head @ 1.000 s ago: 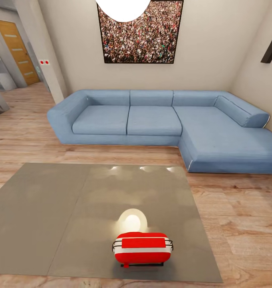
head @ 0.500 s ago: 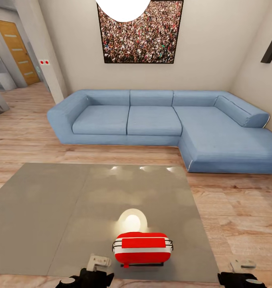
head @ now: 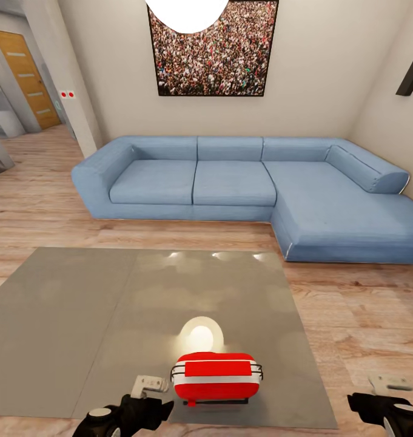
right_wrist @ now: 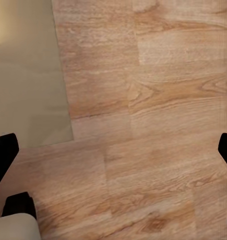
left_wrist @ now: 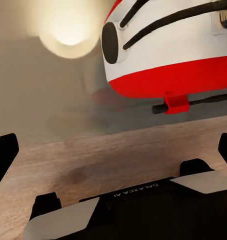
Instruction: Turn on the radio receiver that's on the table in the living room.
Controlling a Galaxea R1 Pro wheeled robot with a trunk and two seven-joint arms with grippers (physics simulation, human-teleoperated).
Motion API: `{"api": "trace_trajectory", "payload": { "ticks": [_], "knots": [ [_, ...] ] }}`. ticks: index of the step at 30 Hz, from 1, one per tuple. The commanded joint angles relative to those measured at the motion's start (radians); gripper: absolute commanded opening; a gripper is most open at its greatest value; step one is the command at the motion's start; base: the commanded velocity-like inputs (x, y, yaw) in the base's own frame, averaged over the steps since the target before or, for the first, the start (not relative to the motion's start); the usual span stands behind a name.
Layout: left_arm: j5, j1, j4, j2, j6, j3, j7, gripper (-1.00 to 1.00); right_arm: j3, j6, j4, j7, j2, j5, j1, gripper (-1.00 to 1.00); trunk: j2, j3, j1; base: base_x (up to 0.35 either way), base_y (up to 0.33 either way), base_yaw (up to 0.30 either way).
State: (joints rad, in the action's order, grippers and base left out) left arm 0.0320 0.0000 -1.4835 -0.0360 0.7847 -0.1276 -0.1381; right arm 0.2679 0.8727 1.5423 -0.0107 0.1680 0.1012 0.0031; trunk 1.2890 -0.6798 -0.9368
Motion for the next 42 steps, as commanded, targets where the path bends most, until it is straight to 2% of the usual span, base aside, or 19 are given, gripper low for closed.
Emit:
{"api": "trace_trajectory", "payload": {
  "ticks": [1,15,20,23,28,31,34,36,37,38,39,40,41,42],
  "knots": [
    [0.000,0.000,-0.004,0.000,0.001,0.000,0.000,1.00,0.000,0.001,0.001,0.000,0.002,0.000,0.000,1.00,0.000,0.000,0.000,0.000,0.000,0.000],
    [0.000,-0.001,-0.038,0.010,0.021,0.005,0.000,1.00,-0.003,0.007,0.012,0.002,0.026,0.000,-0.015,1.00,0.000,0.000,0.000,0.000,0.000,0.000],
    [0.000,-0.004,-0.039,0.011,0.032,0.005,0.000,1.00,-0.010,0.011,0.012,0.002,0.028,0.000,-0.055,1.00,0.000,0.000,0.000,0.000,0.000,0.000],
    [0.000,-0.009,-0.040,0.012,0.038,0.005,0.000,1.00,-0.031,0.022,0.012,0.003,0.029,0.000,-0.075,1.00,0.000,0.000,0.000,0.000,0.000,0.000],
    [0.000,-0.025,-0.040,0.022,0.050,0.007,-0.001,1.00,-0.092,0.034,0.011,0.005,0.029,0.001,-0.100,1.00,0.000,0.000,0.000,0.000,0.000,0.000],
    [0.000,-0.035,-0.039,0.029,0.052,0.009,-0.001,1.00,-0.121,0.038,0.011,0.004,0.029,0.019,-0.114,1.00,0.000,0.000,0.000,0.000,0.000,0.000],
    [0.000,-0.041,-0.039,0.033,0.054,0.020,-0.001,1.00,-0.152,0.056,0.010,0.003,0.028,0.058,-0.134,1.00,0.000,0.000,0.000,0.000,0.000,0.000],
    [0.001,-0.049,-0.036,0.042,0.054,0.059,-0.011,1.00,-0.198,0.084,0.010,0.001,0.025,0.097,-0.153,1.00,0.000,0.000,0.000,0.000,0.000,0.000],
    [0.001,-0.050,-0.035,0.045,0.054,0.071,-0.016,1.00,-0.211,0.090,0.010,0.001,0.025,0.104,-0.158,1.00,0.000,0.000,0.000,0.000,0.000,0.000],
    [0.001,-0.053,-0.034,0.050,0.054,0.100,-0.034,1.00,-0.238,0.102,0.010,0.000,0.024,0.113,-0.166,1.00,0.000,0.000,0.000,0.000,0.000,0.000],
    [-0.001,-0.056,-0.027,0.083,0.054,0.206,-0.141,1.00,-0.342,0.128,0.014,-0.001,0.026,0.130,-0.180,1.00,0.000,0.000,0.000,0.000,0.000,0.000],
    [-0.003,-0.056,-0.025,0.087,0.054,0.219,-0.155,1.00,-0.368,0.131,0.016,-0.001,0.027,0.132,-0.181,1.00,0.000,0.000,0.000,0.000,0.000,0.000],
    [-0.004,-0.057,-0.022,0.091,0.054,0.230,-0.167,1.00,-0.417,0.136,0.019,-0.001,0.029,0.144,-0.182,1.00,0.000,0.000,0.000,0.000,0.000,0.000],
    [-0.006,-0.057,-0.017,0.095,0.053,0.238,-0.175,1.00,-0.499,0.142,0.025,-0.002,0.029,0.209,-0.191,1.00,0.000,0.000,0.000,0.000,0.000,0.000]
  ]
}}
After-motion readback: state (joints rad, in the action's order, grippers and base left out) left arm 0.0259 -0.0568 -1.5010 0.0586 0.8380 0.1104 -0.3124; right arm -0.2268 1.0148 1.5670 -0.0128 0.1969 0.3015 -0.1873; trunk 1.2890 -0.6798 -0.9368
